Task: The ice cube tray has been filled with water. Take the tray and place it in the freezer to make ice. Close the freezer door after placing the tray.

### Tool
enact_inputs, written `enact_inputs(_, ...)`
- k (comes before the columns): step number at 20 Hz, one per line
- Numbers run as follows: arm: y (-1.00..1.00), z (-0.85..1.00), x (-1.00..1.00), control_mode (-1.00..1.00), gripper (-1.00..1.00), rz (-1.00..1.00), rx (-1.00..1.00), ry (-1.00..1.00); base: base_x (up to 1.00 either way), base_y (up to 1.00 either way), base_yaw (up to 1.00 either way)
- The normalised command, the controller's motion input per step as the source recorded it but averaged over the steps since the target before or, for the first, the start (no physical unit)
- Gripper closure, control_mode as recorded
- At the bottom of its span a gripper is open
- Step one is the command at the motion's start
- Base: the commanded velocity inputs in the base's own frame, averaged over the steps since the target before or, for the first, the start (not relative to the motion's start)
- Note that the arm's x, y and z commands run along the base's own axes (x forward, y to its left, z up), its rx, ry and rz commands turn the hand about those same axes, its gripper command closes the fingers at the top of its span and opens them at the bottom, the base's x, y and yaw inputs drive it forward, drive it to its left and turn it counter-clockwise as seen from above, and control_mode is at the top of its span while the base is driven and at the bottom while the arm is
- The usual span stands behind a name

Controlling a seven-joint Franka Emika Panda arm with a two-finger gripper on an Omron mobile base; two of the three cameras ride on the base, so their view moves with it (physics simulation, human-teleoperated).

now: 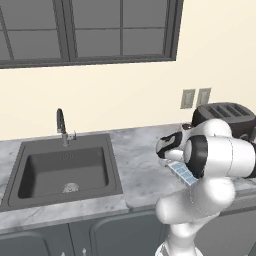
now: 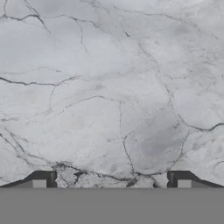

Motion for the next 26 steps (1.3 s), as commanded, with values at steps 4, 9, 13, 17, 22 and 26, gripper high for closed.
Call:
enact_inputs(4, -0.08, 0.04, -0.3, -1.0, -1.0, 0.0, 0.0, -0.01, 0.0, 0.0, 0.0)
enact_inputs(9, 0.0, 0.66, 0.64, -1.0, -1.0, 0.04, 0.0, 0.28, 0.0, 0.0, 0.0)
enact_inputs(13, 0.0, 0.78, 0.6, -1.0, -1.0, 0.05, -0.02, 0.14, 0.0, 0.0, 0.0)
enact_inputs(17, 0.0, 0.76, 0.0, -1.0, -1.0, 0.0, -0.02, 0.01, 0.0, 0.0, 0.0)
enact_inputs(22, 0.0, 0.8, -0.5, -1.0, -1.0, 0.0, 0.0, 0.0, 0.0, 0.0, 0.0)
enact_inputs(26, 0.0, 0.63, -0.75, -1.0, -1.0, 0.0, 0.0, 0.02, 0.0, 0.0, 0.0)
